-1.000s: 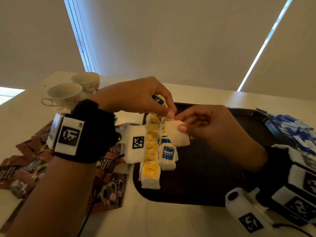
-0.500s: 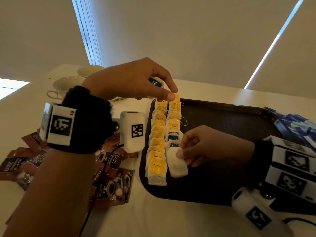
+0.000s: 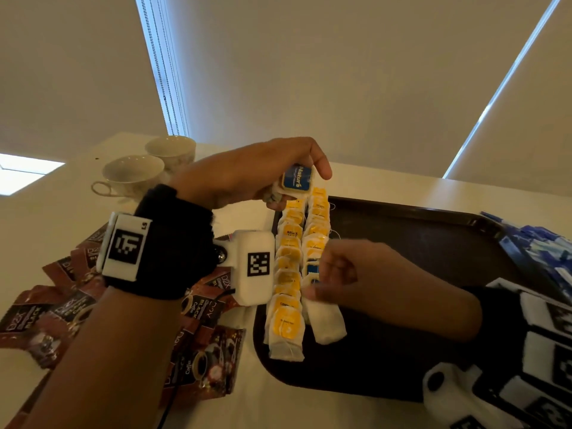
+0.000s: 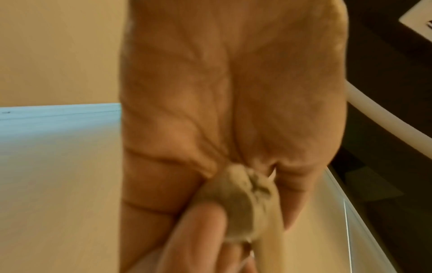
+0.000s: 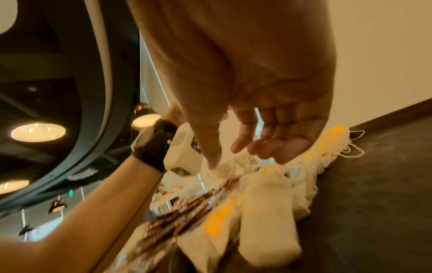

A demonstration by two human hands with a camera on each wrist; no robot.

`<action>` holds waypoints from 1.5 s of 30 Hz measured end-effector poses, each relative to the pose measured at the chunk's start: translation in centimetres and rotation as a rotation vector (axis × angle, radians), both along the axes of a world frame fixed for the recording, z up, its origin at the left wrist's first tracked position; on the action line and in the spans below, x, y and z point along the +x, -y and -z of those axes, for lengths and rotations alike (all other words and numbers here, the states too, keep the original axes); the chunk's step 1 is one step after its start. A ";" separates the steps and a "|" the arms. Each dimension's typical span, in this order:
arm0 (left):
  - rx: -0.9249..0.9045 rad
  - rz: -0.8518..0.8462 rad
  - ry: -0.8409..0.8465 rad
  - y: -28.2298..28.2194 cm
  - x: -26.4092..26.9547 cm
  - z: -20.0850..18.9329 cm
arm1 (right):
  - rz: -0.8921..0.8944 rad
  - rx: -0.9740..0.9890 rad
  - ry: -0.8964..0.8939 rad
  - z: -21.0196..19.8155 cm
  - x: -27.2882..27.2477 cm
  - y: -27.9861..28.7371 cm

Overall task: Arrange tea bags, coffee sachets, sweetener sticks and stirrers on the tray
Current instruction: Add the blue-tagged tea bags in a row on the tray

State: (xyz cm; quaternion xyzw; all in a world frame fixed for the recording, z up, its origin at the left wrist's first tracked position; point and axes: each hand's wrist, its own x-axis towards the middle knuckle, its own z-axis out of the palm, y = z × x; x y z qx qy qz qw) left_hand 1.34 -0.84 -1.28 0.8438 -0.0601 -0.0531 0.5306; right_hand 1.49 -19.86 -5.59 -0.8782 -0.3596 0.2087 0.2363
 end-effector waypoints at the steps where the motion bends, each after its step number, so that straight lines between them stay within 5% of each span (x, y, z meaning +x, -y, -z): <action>1: -0.069 0.018 -0.028 0.1 -0.1 0.0 | 0.057 0.105 -0.016 -0.6 0.1 -0.3; 4: -0.201 0.063 -0.073 0.2 -0.1 0.0 | 0.220 0.438 -0.151 -2.1 0.6 -1.1; 7: -0.135 0.055 -0.060 0.8 0.2 0.4 | 0.338 0.600 -0.364 -3.0 0.7 -1.5; 17: 0.192 0.154 0.090 0.6 -0.2 0.0 | 0.371 0.746 -0.185 -2.2 2.0 0.4; 19: 0.210 0.144 0.045 0.4 -0.6 -0.3 | 0.296 0.684 -0.258 -2.0 2.0 1.0; 24: 0.199 0.013 0.125 -1.3 -1.6 -1.3 | -0.070 0.122 -0.457 -1.8 1.7 2.1; 31: 0.222 -0.016 0.101 -2.1 -2.0 -1.4 | -0.223 -0.134 -0.485 0.0 2.2 1.4; 45: 0.256 -0.004 0.085 -2.1 -1.4 -1.1 | -0.205 -0.104 0.200 2.1 1.1 -0.1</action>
